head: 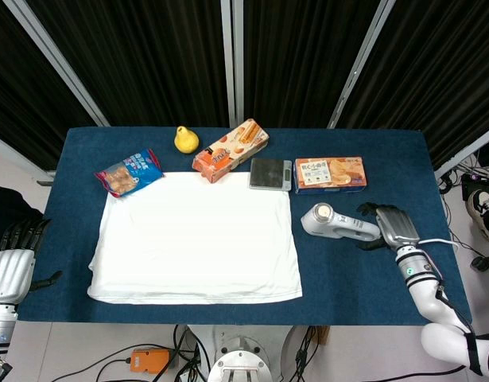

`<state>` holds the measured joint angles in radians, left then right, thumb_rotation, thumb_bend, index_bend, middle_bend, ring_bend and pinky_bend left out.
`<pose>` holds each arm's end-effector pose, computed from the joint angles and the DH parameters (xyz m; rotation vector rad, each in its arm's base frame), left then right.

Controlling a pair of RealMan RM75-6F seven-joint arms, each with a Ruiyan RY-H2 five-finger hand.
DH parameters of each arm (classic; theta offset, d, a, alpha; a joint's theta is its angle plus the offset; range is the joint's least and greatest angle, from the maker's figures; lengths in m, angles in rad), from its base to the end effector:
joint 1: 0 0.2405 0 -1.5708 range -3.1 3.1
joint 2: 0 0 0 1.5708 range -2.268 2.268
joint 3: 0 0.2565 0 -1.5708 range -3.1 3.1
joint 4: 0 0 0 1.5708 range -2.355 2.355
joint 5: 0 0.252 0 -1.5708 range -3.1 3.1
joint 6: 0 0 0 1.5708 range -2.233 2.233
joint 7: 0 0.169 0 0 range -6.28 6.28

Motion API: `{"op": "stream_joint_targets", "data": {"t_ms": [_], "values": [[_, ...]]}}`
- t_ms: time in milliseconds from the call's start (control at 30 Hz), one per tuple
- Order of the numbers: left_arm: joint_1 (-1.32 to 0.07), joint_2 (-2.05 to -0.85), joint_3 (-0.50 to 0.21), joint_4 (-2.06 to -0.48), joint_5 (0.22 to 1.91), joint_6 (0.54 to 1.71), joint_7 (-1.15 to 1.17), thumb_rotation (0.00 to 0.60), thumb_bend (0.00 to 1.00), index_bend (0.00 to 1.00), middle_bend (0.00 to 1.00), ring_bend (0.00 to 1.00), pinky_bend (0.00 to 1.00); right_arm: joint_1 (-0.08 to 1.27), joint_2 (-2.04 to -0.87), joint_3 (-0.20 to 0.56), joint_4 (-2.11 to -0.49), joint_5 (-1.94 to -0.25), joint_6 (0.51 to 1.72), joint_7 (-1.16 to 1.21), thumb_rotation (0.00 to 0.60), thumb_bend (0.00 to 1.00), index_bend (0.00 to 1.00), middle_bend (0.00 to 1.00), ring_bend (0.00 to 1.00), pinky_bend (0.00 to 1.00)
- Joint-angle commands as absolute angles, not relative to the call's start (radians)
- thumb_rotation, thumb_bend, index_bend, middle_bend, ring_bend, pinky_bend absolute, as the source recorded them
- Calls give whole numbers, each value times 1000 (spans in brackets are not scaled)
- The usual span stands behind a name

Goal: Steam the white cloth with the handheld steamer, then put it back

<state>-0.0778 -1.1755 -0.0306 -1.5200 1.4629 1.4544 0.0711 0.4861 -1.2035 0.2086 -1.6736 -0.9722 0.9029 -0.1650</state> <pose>-0.3535 0.2032 0.1069 -1.4051 -0.8782 -0.7717 -0.2630 -0.3452 0.0364 1.5241 -1.2973 0.7721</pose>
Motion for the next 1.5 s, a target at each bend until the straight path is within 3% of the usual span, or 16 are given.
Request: {"op": "stream_joint_targets", "data": {"t_ms": [33,200,367,500,1267,1500], "values": [[-78,-1176,-30,-1519,1461,1452,71,600,63,61,99,1,0,514,-1222,215,-1651,-934,867,-156,600,148,394,428,369,288],[-79,-1176,-30,-1515,1459,1449,68,600,63,61,99,1,0,535,-1233,215,-1646,-889,839,-138,600,147,415,445,390,296],[-80,-1178,-28,-1507,1460,1447,64,600,63,61,99,1,0,532,-1232,212,-1652,-877,845,-107,600,148,423,455,427,91],[-82,-1181,-29,-1501,1460,1444,59,600,63,61,99,1,0,535,-1229,209,-1655,-867,836,-88,600,147,422,455,439,5],[-76,-1191,-23,-1481,1456,1440,45,600,63,61,99,1,0,576,-1211,207,-1619,-798,661,83,600,153,476,497,507,0],[-75,-1198,-19,-1475,1455,1435,43,600,63,61,99,1,0,569,-1191,193,-1629,-806,656,109,600,152,489,506,514,0]]}}
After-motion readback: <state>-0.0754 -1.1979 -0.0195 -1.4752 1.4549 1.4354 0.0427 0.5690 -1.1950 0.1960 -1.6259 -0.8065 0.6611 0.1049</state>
